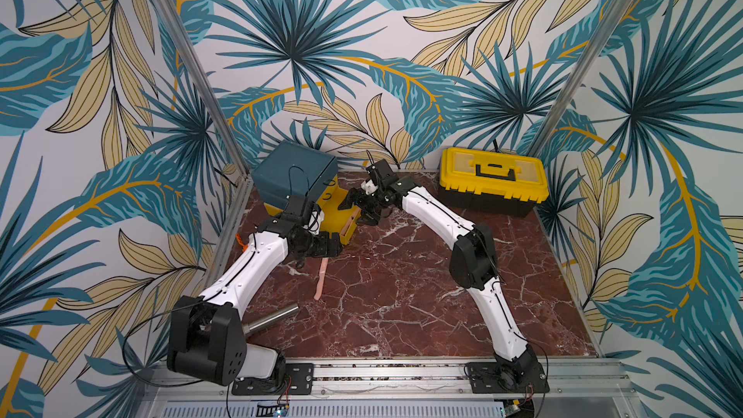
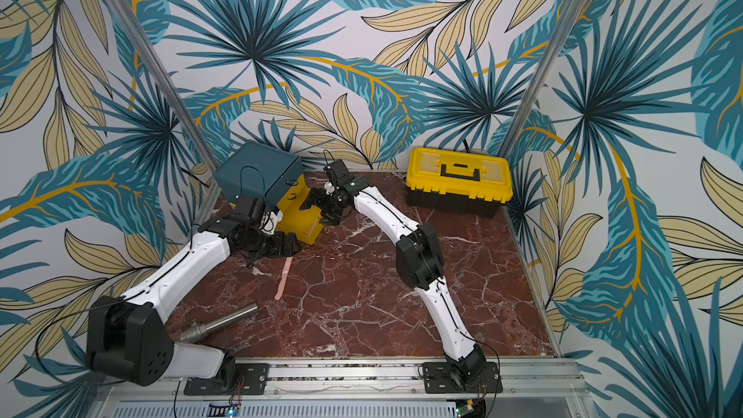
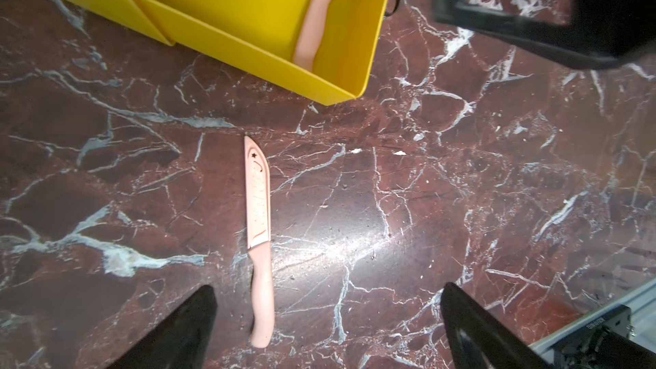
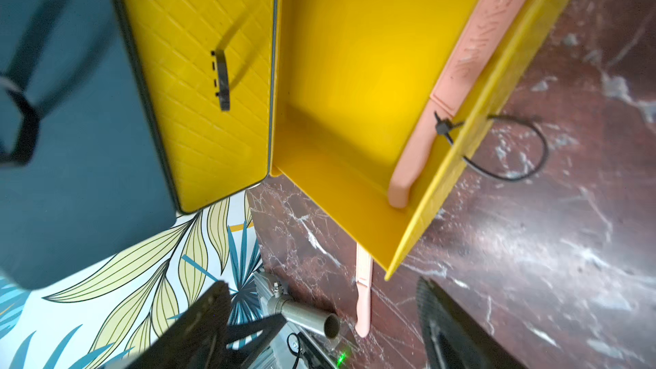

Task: Place the fruit knives into the drawer by color
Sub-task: Place the fruit knife in the drawer, then pick up the fruit knife from the center of the board.

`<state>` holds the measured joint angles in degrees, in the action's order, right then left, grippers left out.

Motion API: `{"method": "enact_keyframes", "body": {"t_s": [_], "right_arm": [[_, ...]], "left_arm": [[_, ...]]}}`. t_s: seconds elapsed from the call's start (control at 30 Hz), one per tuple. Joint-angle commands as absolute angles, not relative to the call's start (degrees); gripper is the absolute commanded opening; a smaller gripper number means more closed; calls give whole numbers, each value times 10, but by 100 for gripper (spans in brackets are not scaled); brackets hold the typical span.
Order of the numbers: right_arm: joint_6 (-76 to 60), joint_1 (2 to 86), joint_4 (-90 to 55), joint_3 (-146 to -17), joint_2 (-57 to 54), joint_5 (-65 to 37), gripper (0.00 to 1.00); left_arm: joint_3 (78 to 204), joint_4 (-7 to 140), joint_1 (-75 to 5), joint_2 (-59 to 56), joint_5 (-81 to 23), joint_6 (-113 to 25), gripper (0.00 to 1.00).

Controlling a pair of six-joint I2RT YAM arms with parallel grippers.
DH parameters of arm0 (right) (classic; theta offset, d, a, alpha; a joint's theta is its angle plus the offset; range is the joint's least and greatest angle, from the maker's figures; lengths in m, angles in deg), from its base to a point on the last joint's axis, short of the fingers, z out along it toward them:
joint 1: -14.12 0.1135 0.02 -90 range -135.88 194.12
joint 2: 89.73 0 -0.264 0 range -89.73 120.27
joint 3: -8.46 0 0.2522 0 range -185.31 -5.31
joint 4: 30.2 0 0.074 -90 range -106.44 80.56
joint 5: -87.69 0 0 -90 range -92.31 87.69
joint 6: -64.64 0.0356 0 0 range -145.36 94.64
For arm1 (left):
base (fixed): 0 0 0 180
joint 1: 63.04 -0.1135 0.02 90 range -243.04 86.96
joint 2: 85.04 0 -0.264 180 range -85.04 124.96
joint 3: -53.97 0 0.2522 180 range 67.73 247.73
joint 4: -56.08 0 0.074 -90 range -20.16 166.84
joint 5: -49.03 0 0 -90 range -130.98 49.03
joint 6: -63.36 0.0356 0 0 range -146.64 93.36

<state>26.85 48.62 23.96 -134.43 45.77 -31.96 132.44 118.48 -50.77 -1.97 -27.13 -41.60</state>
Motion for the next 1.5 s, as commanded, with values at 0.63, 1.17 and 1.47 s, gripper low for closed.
{"method": "enact_keyframes", "body": {"t_s": [0.63, 1.17, 1.47], "right_arm": [[188, 487, 188, -1020, 204, -326, 100], [166, 484, 201, -983, 177, -332, 100], [155, 483, 213, -961, 161, -325, 100]], "left_arm": [[1366, 1293, -456, 135, -338, -505, 88], [1240, 1186, -418, 119, -400, -597, 80], [1220, 1140, -392, 112, -389, -614, 51]]}}
